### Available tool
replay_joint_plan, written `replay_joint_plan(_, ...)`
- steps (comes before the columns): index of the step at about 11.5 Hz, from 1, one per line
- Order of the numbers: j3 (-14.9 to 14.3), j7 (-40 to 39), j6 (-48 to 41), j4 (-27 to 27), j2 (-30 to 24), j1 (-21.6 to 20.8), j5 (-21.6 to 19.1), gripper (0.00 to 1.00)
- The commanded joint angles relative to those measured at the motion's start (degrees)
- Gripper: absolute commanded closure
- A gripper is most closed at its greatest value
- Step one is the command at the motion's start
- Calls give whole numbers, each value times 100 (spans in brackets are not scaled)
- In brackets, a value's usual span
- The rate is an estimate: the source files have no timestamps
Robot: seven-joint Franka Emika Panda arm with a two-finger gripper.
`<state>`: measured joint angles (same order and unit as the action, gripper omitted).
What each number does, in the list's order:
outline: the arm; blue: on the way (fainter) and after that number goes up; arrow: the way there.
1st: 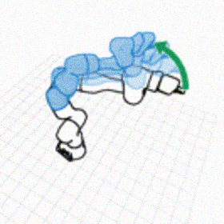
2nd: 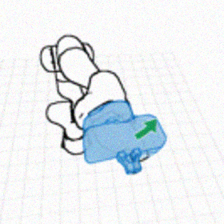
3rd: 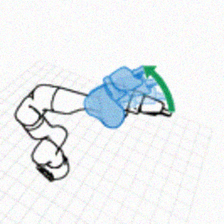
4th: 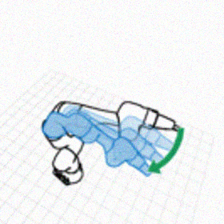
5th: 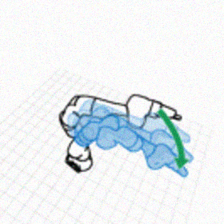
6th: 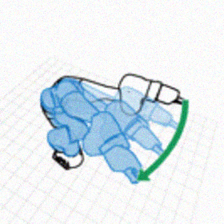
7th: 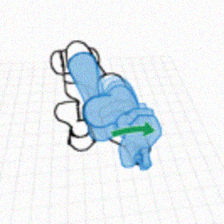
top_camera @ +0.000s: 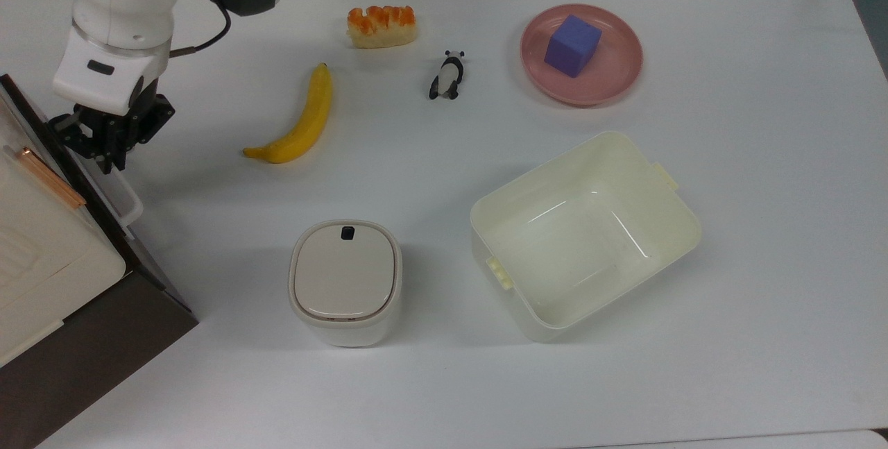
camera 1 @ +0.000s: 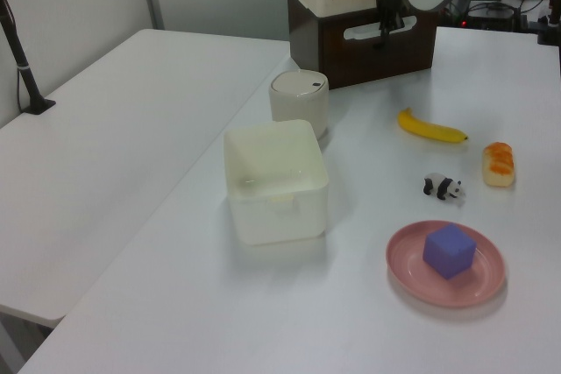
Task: Slide the drawer open
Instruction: 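Pull the drawer handle outward from the box with the gripper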
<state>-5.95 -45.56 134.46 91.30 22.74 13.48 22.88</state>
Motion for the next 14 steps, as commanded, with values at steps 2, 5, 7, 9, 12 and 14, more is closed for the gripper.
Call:
replay_joint_plan(2,-11,206,89,976,-761,-293,155,100)
replay_joint_plan(5,-3,530,54,1380,-1087,-443,120,100)
replay_joint_plan(7,15,593,1,1495,-1201,-574,103,100)
replay_joint_plan(9,58,584,-156,1610,-1350,-592,94,100)
replay_joint_plan(12,234,575,-569,1610,-1465,-592,-81,100)
replay_joint_plan(14,375,575,-833,1601,-1509,-584,-178,97)
